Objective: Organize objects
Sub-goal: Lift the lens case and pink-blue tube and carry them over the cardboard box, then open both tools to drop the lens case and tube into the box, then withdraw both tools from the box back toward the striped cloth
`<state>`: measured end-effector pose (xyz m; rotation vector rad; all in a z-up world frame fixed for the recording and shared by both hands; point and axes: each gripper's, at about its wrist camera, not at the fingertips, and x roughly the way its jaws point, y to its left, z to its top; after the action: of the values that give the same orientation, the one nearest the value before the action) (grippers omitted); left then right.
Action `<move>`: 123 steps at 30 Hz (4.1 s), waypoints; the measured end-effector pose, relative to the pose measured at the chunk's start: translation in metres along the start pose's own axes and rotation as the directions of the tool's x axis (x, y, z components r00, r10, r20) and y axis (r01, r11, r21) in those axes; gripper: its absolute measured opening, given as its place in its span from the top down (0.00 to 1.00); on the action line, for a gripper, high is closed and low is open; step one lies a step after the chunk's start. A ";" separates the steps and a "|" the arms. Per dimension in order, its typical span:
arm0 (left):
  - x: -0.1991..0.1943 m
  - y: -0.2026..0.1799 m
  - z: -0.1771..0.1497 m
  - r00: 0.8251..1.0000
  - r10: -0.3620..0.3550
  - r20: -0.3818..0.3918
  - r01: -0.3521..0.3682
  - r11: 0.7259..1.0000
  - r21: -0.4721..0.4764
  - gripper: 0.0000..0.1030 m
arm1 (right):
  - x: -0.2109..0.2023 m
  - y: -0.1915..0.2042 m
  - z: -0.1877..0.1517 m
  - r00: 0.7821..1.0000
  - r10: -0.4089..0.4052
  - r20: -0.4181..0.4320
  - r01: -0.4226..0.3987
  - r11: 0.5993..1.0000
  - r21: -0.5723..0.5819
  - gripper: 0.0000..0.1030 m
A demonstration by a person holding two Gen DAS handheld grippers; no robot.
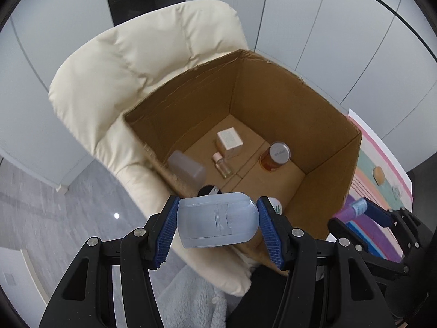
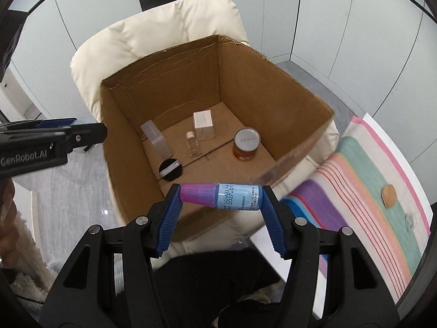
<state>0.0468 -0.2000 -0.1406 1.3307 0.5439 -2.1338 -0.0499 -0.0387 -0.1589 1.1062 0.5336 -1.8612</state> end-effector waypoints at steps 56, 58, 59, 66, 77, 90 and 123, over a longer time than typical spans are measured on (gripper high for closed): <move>-0.047 -0.041 -0.049 0.996 -0.019 0.090 0.002 0.983 0.186 0.13 | -0.062 -0.033 -0.042 0.992 -0.118 0.054 0.109 0.982 0.154 0.11; -0.052 -0.046 -0.059 0.995 -0.026 0.092 0.007 0.979 0.205 0.13 | -0.069 -0.035 -0.054 0.994 -0.098 0.054 0.087 0.981 0.171 0.11; -0.054 -0.050 -0.063 0.995 -0.029 0.093 0.008 0.976 0.218 0.13 | -0.071 -0.036 -0.059 0.994 -0.091 0.053 0.080 0.980 0.181 0.11; -0.062 -0.092 -0.070 0.990 -0.082 0.118 0.045 0.958 0.284 0.13 | -0.093 -0.056 -0.083 0.989 -0.126 0.072 0.106 0.968 0.229 0.11; -0.041 -0.172 -0.075 0.986 -0.132 0.100 0.087 0.928 0.363 0.13 | -0.121 -0.144 -0.134 0.962 -0.271 0.040 0.233 0.885 0.402 0.11; -0.027 -0.286 -0.097 0.976 -0.213 -0.036 0.197 0.812 0.550 0.13 | -0.152 -0.243 -0.227 0.913 -0.399 -0.079 0.366 0.719 0.591 0.11; 0.189 -0.529 -0.030 0.976 -0.198 -0.089 0.209 0.743 0.635 0.10 | 0.007 -0.464 -0.223 0.906 -0.401 -0.134 0.374 0.615 0.694 0.11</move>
<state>-0.3418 0.1735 -0.3010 1.7019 -0.0812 -2.6292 -0.3394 0.3587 -0.3109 1.5345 -0.0147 -2.5857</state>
